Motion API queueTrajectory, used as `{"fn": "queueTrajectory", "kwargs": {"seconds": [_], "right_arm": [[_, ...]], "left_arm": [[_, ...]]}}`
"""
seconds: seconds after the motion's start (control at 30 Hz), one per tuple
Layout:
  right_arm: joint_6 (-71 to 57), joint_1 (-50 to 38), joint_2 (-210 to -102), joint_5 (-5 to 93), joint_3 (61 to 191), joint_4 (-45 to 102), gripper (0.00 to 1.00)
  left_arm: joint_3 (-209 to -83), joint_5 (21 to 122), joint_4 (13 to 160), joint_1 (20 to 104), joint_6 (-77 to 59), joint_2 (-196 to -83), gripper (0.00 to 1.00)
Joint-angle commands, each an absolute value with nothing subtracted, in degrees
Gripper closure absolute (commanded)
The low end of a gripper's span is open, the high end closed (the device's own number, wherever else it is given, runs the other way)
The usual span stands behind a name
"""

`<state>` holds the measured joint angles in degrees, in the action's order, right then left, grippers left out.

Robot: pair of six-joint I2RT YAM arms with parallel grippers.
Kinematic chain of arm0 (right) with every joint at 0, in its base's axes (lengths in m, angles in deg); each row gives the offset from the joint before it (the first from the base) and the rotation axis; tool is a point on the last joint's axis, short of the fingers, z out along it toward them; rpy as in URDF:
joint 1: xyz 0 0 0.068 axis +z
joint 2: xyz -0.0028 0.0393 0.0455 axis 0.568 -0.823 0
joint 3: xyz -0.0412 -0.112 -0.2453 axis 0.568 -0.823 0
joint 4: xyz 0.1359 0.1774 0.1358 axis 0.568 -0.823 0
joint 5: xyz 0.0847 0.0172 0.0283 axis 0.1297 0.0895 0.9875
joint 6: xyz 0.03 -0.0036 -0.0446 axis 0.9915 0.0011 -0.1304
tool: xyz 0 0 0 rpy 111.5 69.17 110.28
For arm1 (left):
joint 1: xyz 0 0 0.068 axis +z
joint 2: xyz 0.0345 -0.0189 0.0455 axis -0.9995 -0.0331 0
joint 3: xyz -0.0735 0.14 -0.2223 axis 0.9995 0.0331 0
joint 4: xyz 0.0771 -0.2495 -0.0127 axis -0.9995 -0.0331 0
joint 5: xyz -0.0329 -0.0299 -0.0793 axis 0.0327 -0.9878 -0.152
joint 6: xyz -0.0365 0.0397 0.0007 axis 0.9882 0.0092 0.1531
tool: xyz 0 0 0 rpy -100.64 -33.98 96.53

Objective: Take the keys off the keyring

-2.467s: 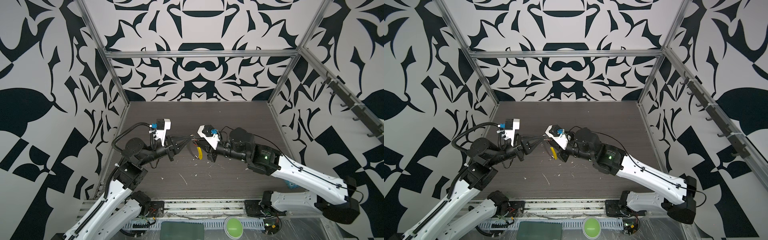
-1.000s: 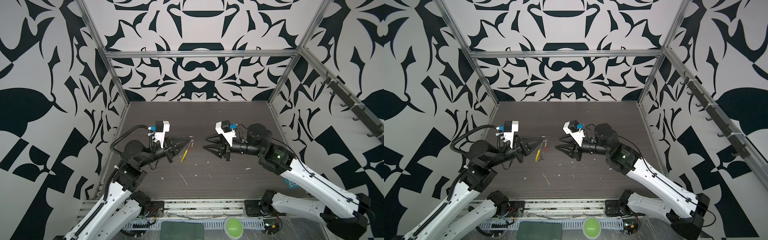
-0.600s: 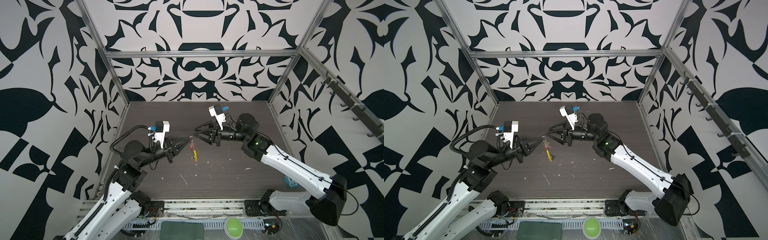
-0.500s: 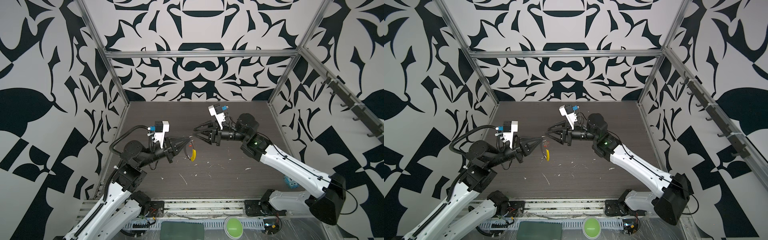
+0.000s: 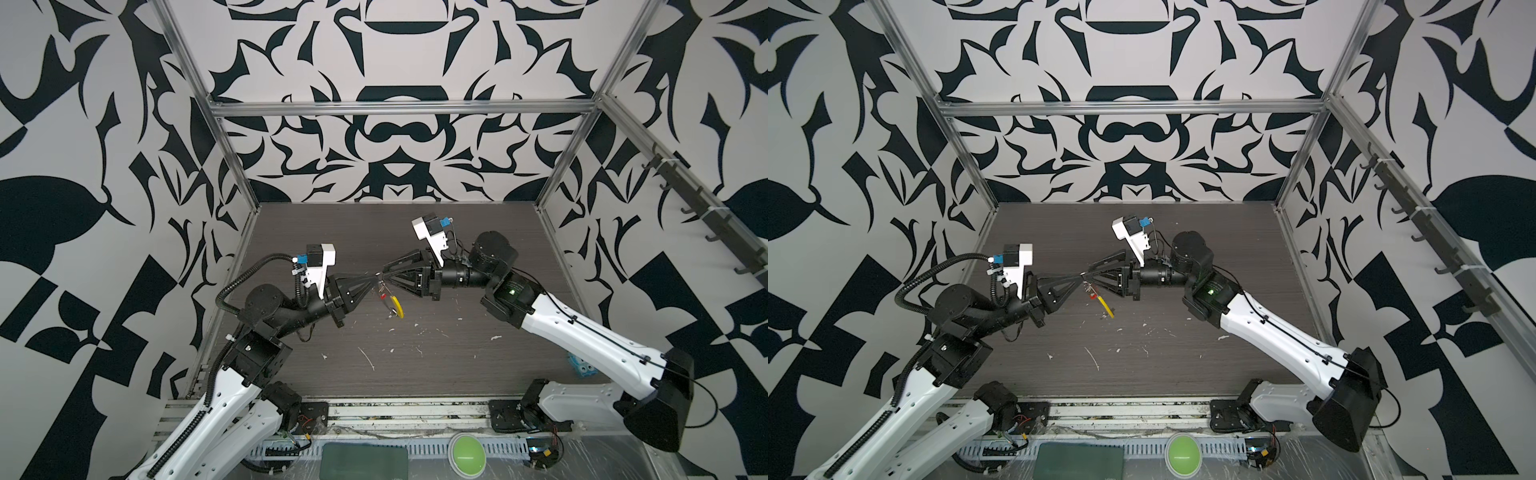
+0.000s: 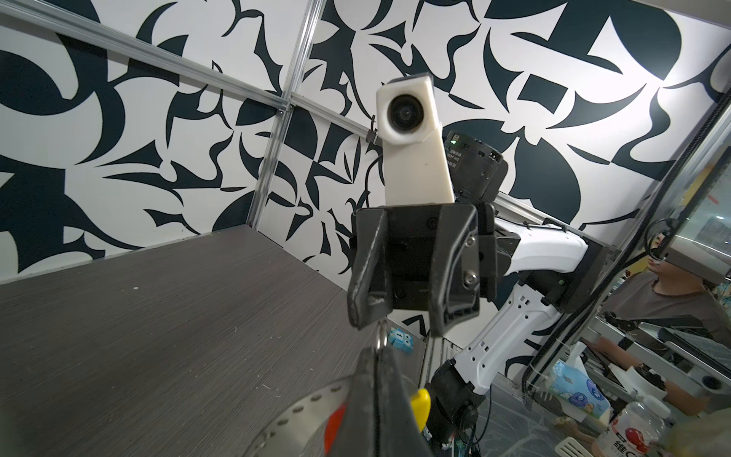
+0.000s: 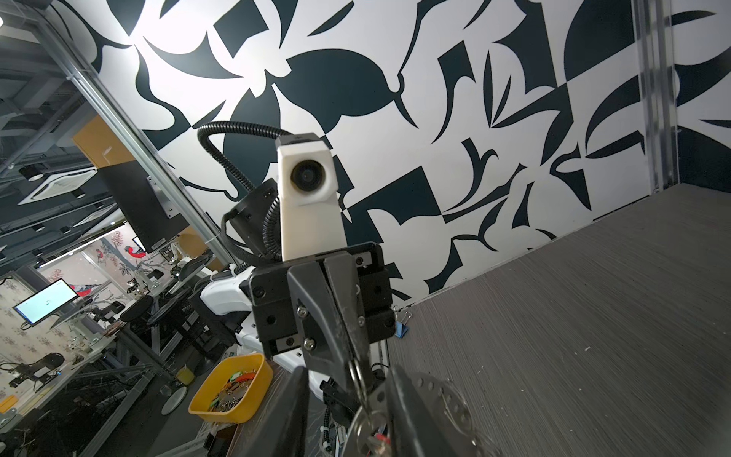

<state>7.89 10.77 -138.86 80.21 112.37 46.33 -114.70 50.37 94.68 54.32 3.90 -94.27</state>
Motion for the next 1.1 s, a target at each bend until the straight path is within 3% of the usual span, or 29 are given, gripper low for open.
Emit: {"fn": "queueTrajectory", "kwargs": {"seconds": [0.0,0.27,0.57,0.73,0.87,0.97,1.0,1.07], "right_arm": [[6.9,11.0,-137.8,79.4,112.6,47.1,0.66],[7.4,11.3,-138.1,80.5,113.0,47.6,0.8],[7.3,12.1,-138.9,80.8,113.0,47.3,0.81],[6.7,12.1,-139.0,80.6,113.1,46.5,1.0],[2.9,12.1,-138.0,79.1,114.6,40.1,1.0],[-2.7,12.1,-137.1,77.9,117.7,29.9,1.0],[-4.6,12.1,-136.9,77.8,118.6,26.7,1.0],[-8.1,12.1,-136.9,77.7,121.3,19.7,1.0]], "left_arm": [[-114.4,50.7,96.5,54.2,3.4,-93.2,1.0],[-114.3,50.8,96.4,54.2,3.4,-93.4,1.0],[-114.3,51.1,96.6,54.2,3.4,-93.4,1.0],[-114.4,51.0,96.4,54.2,3.5,-93.4,1.0],[-115.7,51.0,93.2,54.2,3.6,-93.7,1.0],[-117.1,51.2,88.4,54.2,2.5,-93.2,0.69],[-117.7,51.3,86.8,54.2,2.2,-93.0,0.63],[-119.2,50.3,82.9,54.2,1.0,-92.9,0.6]]}}
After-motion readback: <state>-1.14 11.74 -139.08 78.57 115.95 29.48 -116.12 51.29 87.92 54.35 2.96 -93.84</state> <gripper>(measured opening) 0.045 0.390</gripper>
